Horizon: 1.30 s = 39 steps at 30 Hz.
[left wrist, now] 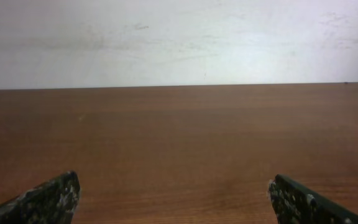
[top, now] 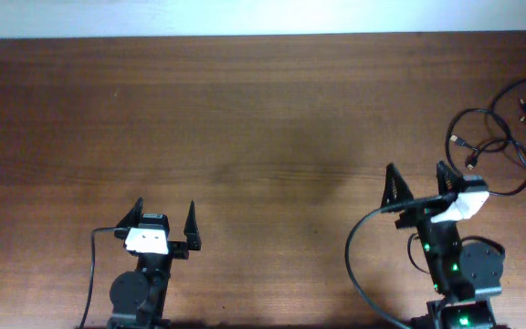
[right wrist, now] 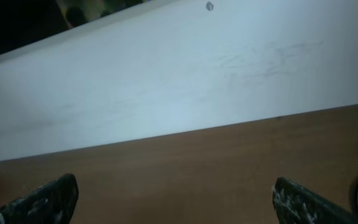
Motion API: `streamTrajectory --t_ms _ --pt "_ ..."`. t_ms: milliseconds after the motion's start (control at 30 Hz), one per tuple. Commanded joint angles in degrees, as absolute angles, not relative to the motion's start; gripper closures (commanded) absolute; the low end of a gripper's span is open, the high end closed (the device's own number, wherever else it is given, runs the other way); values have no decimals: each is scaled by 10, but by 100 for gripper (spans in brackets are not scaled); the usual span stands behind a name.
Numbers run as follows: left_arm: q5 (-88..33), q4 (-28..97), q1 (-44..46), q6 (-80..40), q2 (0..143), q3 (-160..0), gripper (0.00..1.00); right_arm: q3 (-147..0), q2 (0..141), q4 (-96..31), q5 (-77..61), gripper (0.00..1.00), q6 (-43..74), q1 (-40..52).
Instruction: Untangle cables
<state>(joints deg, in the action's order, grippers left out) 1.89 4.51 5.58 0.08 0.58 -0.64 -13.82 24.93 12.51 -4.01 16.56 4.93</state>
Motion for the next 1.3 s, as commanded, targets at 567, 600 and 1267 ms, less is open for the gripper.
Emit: streamTrajectory --t_ms 567,600,1267 --pt "17 48 52 9 3 -5 1 -3 2 -20 22 1 150 51" --pt "17 48 52 9 3 -5 1 -3 2 -39 22 1 150 49" --pt "17 48 52 9 3 -5 1 -3 2 -43 -45 1 -56 18"
